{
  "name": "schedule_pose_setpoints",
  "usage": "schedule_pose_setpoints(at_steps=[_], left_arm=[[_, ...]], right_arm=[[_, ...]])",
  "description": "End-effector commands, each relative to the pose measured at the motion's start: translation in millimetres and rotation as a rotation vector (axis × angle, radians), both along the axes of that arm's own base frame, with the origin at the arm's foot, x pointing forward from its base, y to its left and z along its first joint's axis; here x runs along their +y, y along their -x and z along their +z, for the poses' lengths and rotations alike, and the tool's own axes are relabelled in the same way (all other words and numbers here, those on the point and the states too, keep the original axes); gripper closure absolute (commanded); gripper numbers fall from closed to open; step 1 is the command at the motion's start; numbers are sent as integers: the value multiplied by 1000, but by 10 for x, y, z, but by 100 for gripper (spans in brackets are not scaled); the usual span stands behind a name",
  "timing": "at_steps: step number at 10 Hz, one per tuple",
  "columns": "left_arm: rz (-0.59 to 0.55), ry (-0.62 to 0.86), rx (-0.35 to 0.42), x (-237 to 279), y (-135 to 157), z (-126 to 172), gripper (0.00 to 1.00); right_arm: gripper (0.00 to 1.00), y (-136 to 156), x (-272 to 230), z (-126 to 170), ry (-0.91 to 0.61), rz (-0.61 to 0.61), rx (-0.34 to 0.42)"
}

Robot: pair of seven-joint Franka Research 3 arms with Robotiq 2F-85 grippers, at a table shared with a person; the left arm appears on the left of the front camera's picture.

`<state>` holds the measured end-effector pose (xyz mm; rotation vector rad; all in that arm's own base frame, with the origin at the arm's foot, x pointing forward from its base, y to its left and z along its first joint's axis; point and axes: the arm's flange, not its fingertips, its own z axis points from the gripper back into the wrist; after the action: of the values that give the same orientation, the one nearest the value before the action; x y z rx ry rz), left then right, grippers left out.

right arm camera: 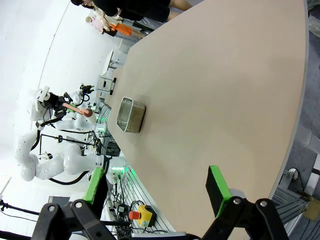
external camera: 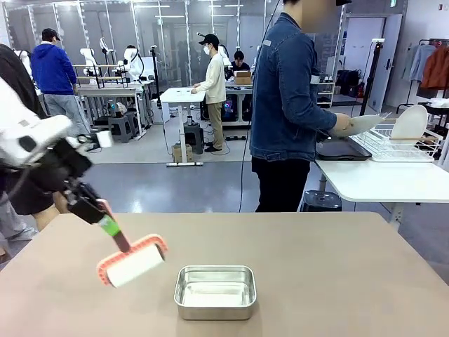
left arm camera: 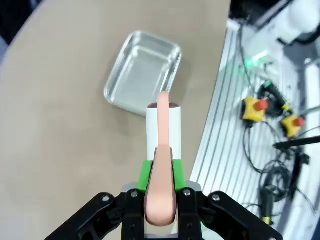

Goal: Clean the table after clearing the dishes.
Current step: Place the Lint Roller back on top of the Airtight Container.

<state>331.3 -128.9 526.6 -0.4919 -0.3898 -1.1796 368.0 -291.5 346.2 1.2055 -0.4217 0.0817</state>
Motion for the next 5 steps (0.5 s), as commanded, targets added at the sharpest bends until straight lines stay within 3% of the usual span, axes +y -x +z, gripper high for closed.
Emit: schedule_pose_setpoints(at_steps=[1,5], left_arm=[[-62,-61,-70,-346,-160,-76,79],[-158,-206,-128,-1207,-350,-238,79]], right_arm=[[0,4,15,22,1,-11,1],[0,4,15,22,1,-11,1]])
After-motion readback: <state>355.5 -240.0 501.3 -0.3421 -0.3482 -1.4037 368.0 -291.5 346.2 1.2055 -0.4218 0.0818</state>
